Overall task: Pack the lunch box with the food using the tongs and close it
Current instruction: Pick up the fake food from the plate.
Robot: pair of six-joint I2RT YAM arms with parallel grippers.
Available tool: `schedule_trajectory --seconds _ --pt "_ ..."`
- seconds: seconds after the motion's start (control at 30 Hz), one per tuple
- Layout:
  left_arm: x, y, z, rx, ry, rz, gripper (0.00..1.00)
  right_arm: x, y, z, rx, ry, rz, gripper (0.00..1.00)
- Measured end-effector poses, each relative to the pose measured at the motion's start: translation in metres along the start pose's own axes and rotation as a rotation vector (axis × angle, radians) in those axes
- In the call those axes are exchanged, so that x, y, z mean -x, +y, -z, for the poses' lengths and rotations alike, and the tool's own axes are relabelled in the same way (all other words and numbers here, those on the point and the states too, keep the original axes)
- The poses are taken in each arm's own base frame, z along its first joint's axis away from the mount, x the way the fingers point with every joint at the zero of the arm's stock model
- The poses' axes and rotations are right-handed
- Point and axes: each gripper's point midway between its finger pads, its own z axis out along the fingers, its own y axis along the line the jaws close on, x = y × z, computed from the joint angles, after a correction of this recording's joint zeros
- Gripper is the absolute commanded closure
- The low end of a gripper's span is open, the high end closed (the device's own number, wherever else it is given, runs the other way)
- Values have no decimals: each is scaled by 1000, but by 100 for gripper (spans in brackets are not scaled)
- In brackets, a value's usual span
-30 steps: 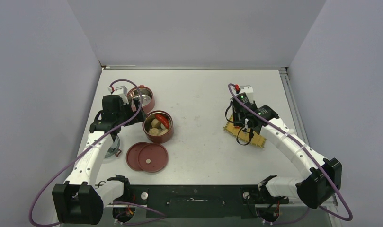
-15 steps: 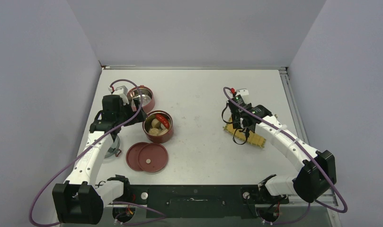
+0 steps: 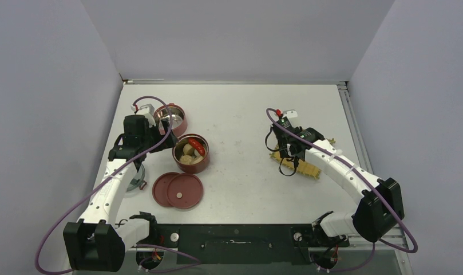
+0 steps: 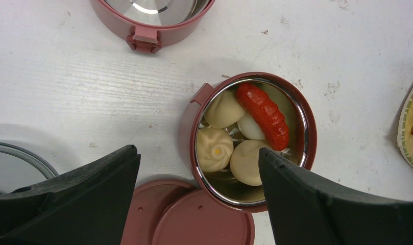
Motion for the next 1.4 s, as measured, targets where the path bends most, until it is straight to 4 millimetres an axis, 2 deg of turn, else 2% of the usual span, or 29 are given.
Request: schedule_trajectory --seconds 0.33,0.53,0.7,0.83,1.13,1.4 --pt "0 0 0 -1 0 0 15 -2 3 0 -19 -4 23 65" --pt "0 -1 0 -3 1 0 15 -5 2 -3 -42 10 26 76" --pt "0 -1 0 -4 1 0 15 -8 3 -2 -45 18 22 94" --pt "0 -1 0 -4 1 1 15 -6 3 3 -35 9 1 95" --pt "0 -1 1 -5 -1 3 15 6 1 29 42 -67 -65 95" --pt "2 -2 3 -9 -9 3 15 5 4 32 64 -63 -85 95"
